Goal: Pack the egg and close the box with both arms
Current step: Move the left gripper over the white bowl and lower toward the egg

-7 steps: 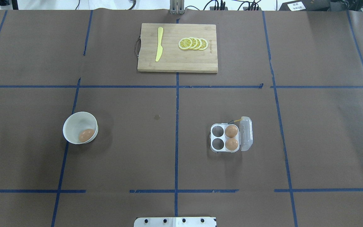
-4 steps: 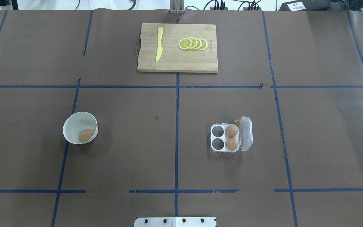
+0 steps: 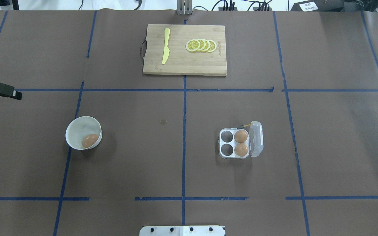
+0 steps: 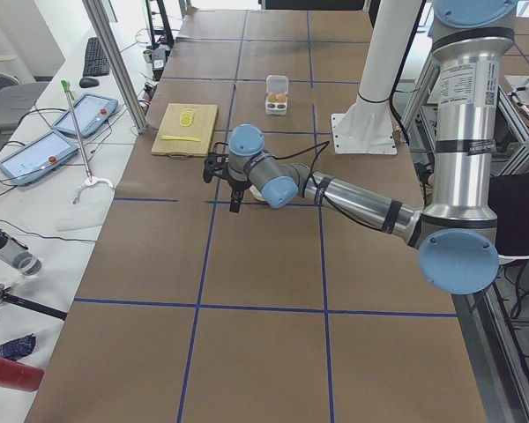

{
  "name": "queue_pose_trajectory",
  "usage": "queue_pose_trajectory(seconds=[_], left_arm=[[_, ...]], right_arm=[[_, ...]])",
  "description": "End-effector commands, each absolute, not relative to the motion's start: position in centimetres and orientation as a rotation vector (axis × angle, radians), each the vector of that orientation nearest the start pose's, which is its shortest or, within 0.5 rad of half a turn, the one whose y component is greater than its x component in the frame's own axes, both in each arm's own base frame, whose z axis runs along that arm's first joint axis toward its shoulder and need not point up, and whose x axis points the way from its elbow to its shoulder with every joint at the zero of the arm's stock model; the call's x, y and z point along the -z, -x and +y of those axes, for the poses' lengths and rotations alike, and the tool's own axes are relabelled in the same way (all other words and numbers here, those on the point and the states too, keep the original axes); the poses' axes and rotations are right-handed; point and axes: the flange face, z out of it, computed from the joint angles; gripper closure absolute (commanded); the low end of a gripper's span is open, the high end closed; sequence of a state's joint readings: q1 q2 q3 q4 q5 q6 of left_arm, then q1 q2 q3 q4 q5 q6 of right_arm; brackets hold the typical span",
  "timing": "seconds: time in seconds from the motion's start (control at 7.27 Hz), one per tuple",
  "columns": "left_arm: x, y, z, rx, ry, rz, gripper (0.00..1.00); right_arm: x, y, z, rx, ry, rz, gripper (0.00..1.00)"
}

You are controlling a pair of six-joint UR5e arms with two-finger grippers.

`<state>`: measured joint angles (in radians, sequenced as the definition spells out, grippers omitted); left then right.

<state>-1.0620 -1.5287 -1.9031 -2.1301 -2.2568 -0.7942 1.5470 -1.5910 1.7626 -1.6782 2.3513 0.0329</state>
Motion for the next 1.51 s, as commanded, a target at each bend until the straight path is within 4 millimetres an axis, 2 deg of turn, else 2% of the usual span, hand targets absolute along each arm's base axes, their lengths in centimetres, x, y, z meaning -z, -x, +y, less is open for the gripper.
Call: queue_pose_trajectory(seconds=[0.0, 0.14, 0.55, 0.83, 1.1, 1.38], left_arm=[[-44.2, -23.2, -43.4, -0.052, -0.326, 0.946, 0.0], [-44.0, -24.6, -42.7, -0.078, -0.317, 0.949, 0.0], [-43.2, -28.4, -41.0, -0.138, -0.328, 0.938, 0.1], [-42.6, -30.3, -40.8, -0.154, -0.302, 0.92, 0.16], [-39.9, -32.6, -42.1, -0.155, -0.267, 0.89, 0.26], [-40.2, -34.7, -41.6, -0.169, -0.269, 0.854, 0.26]], right_arm=[[-58.1, -5.0, -48.9, 0.024, -0.046, -0.782, 0.0], [-58.0, -5.0, -48.9, 0.024, -0.048, -0.782, 0.0], [-58.6, -5.0, -48.5, 0.022, -0.034, -0.786, 0.0], [-58.5, -4.9, -48.5, 0.021, -0.035, -0.788, 0.0], [-58.9, -4.9, -48.5, 0.018, -0.028, -0.789, 0.0], [-58.9, -4.9, -48.6, 0.018, -0.026, -0.789, 0.0]])
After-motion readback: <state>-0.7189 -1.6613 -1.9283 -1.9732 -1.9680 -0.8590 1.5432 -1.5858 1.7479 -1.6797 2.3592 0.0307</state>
